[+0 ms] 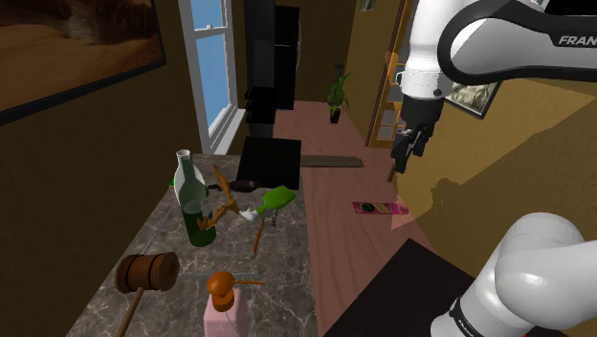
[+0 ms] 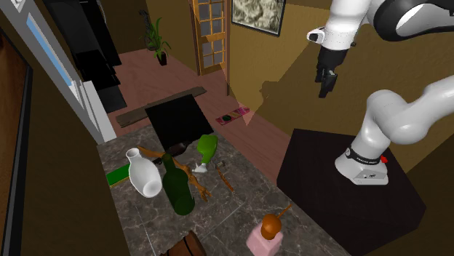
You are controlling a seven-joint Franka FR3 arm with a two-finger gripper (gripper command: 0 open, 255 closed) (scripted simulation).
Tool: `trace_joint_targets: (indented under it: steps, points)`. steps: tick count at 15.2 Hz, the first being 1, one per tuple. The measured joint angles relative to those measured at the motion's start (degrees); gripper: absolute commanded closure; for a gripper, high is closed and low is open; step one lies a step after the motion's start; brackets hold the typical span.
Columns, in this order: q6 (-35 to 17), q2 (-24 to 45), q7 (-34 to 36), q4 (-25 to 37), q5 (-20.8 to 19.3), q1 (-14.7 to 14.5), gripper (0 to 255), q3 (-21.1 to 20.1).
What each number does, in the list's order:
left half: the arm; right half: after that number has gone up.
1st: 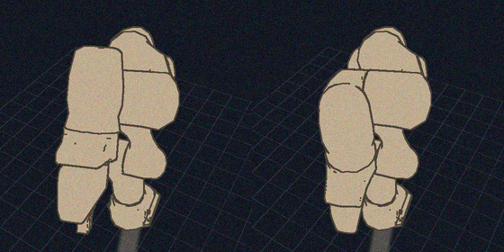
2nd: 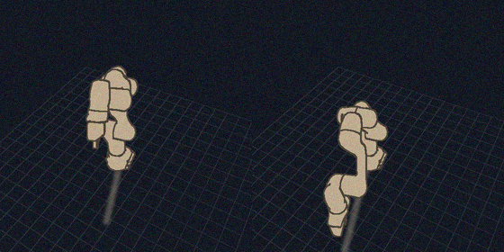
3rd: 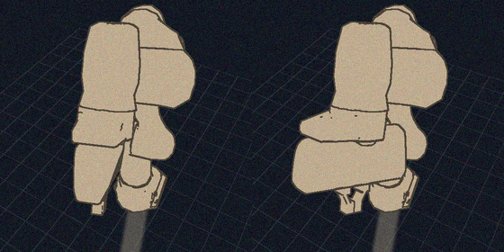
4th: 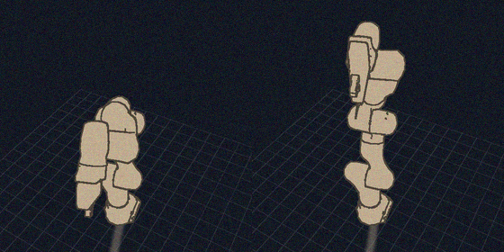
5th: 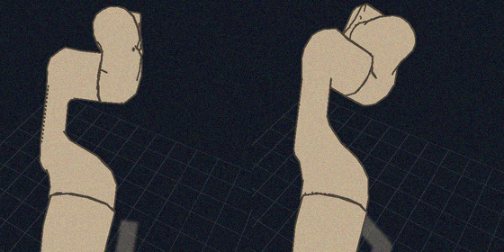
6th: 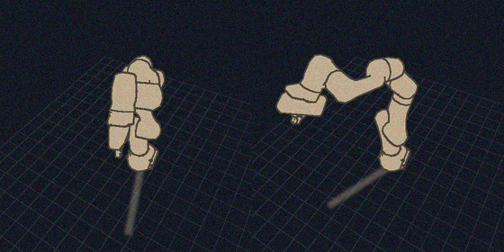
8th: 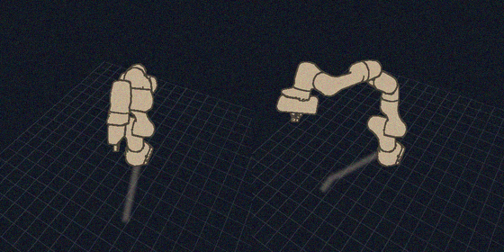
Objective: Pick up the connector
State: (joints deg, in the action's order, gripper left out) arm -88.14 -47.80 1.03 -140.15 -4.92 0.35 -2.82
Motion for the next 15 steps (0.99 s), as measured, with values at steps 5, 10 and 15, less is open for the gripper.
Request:
trace_joint_targets:
  steps: [5, 10, 15]
  points:
    - [-4.99, 3.41, 5.29, -1.90, 2.34, 0.29, 0, -2.39]
    - [-13.22, 10.22, 14.39, -3.50, 6.05, 0.56, 0, -6.87]
    - [-21.97, 19.51, 23.38, -2.86, 8.50, 1.25, 0, -11.18]
